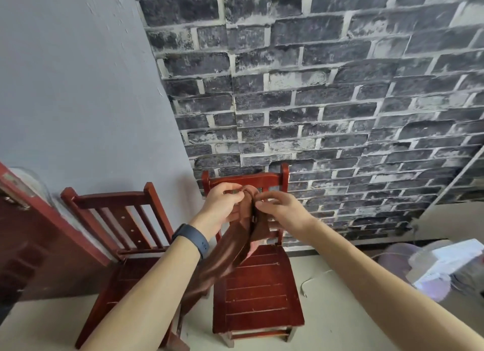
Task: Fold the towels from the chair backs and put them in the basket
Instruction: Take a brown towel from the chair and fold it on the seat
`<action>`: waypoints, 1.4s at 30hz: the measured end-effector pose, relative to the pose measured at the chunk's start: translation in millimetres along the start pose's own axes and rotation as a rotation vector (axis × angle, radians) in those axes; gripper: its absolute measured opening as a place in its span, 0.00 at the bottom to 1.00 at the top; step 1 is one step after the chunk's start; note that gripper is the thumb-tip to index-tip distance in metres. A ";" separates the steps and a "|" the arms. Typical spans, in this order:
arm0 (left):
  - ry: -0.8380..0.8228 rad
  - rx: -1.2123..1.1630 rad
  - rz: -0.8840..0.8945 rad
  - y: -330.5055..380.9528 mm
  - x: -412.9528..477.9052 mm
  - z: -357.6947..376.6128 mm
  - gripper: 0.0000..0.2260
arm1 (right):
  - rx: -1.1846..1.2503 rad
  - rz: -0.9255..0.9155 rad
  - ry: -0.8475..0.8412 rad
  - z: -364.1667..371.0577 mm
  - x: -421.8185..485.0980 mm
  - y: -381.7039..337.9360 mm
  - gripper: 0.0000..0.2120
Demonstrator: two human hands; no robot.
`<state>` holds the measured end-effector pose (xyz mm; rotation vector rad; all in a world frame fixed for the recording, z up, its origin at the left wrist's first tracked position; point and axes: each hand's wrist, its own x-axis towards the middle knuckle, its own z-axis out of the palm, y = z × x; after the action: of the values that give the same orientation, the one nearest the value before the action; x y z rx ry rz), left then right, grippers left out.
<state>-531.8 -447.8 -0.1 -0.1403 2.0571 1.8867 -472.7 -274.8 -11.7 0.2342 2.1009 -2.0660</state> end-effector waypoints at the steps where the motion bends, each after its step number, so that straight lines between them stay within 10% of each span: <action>1: -0.010 -0.043 0.006 2.6 -0.2 2.4 0.07 | 0.026 -0.027 -0.046 3.7 -1.0 0.4 0.13; 4: -0.020 -0.123 0.013 8.2 -0.5 -0.4 0.06 | -0.305 -0.208 0.012 7.7 0.8 4.7 0.24; 11: -0.007 -0.181 0.006 5.8 -5.5 -19.6 0.09 | -0.719 -0.644 0.181 14.5 2.5 -4.1 0.07; 20: -0.009 -0.403 -0.058 4.7 -2.4 -21.6 0.12 | -1.077 -0.759 0.083 6.8 9.3 -22.3 0.15; 29: 0.004 0.155 0.249 -7.6 7.4 -15.5 0.15 | -0.927 -0.812 0.339 -9.2 16.5 -55.4 0.07; 32: -0.211 0.373 0.226 -23.2 3.9 -0.5 0.29 | -0.656 -0.598 0.248 -14.8 21.6 -77.8 0.05; 35: -0.176 0.561 0.294 -29.8 6.6 18.3 0.16 | -0.190 -0.423 0.142 -23.0 32.0 -92.7 0.04; 39: -0.135 0.215 0.238 -17.3 17.4 36.6 0.07 | 0.381 -0.276 0.174 -52.9 39.7 -76.2 0.19; 42: -0.234 -0.264 -0.028 -5.1 18.8 41.7 0.13 | 0.201 -0.019 0.250 -65.8 22.2 -12.5 0.29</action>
<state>-540.1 -404.6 -13.2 -0.0111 1.6431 2.0426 -498.7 -209.7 -4.0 0.5281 2.0285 -2.3691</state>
